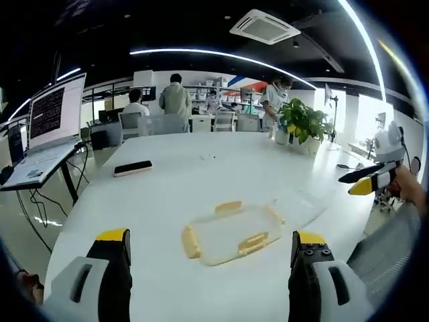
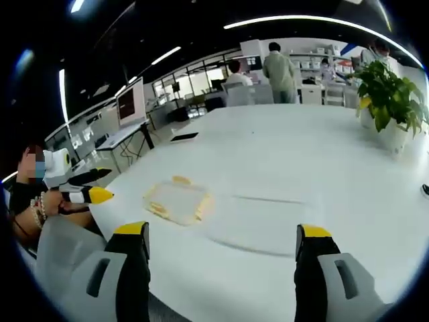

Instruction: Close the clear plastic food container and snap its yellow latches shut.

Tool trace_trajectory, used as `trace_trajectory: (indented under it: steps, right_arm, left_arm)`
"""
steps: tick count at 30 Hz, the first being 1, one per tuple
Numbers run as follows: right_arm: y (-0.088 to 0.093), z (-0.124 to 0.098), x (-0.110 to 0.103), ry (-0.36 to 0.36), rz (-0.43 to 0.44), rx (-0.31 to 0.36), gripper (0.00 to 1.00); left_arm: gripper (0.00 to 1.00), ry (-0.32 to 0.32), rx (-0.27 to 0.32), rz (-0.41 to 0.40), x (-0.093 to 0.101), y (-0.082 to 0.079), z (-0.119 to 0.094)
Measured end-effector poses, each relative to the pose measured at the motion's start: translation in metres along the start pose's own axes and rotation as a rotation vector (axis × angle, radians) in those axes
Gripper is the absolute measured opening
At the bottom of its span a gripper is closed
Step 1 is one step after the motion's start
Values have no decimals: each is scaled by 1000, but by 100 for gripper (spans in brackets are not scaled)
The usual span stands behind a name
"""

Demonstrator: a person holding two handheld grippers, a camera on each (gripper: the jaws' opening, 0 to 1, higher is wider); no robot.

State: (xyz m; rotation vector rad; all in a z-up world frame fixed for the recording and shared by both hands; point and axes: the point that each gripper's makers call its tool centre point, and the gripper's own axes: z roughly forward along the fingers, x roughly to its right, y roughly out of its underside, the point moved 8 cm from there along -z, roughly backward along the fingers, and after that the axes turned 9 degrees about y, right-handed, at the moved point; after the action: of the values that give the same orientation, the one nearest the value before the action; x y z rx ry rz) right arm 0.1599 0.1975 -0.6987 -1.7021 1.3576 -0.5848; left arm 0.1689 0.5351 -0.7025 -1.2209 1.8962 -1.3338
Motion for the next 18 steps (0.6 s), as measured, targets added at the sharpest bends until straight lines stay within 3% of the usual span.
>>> trace_trajectory:
  steps: [18]
  right_arm:
    - [0,2,-2,-21,-11,-9,85]
  left_arm:
    - [96,-4,-27,14,0,2,1]
